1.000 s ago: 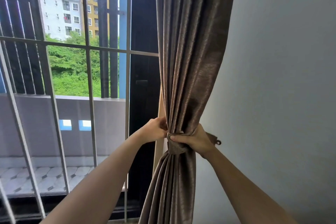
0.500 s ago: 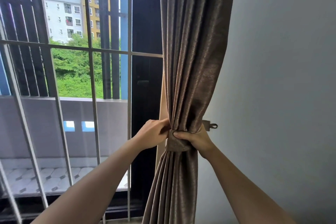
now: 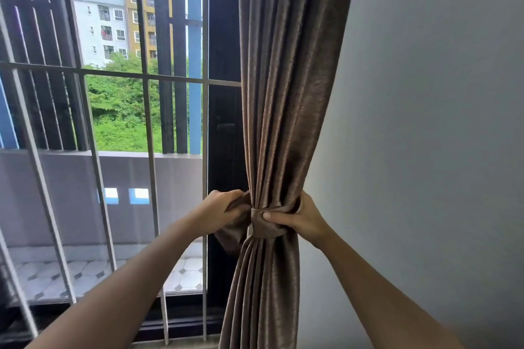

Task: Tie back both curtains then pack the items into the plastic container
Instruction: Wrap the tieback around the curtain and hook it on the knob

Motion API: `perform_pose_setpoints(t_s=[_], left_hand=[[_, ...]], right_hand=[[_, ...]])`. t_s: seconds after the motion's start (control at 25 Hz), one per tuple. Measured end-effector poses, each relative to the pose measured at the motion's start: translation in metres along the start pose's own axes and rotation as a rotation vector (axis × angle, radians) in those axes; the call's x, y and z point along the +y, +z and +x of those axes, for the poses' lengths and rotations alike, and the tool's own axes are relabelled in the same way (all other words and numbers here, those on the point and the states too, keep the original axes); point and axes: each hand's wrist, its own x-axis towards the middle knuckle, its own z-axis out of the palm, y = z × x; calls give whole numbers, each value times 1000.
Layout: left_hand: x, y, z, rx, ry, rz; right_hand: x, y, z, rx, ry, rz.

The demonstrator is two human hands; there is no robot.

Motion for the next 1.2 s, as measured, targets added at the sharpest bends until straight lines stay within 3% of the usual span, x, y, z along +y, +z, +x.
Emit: perform_pose_setpoints(t_s=[0.16, 0.24, 0.32, 0.44, 0.64, 0.84, 1.0, 1.2], left_hand=[[-3, -9, -8, 103, 47, 14], [-1, -5, -13, 105, -22, -39], [0, 7, -20, 84, -127, -98], [-3, 16, -25, 228, -101, -134], [-7, 5, -22, 195, -2, 59], [-16, 1, -18, 254, -18, 81], [-21, 1, -19, 195, -9, 81], [-25, -4, -34, 187, -37, 71]], right_hand=[[1, -11, -5, -22, -18, 3], [3, -15, -12, 98, -140, -40], [4, -17, -16, 228, -328, -320], [-1, -23, -12, 156, -488, -815], [-17, -30, 1, 57, -627, -1155], [-38, -21, 10, 161, -596, -1140], [-28, -12, -4, 229, -466, -1001], [-5, -25, -13, 185, -121, -436]])
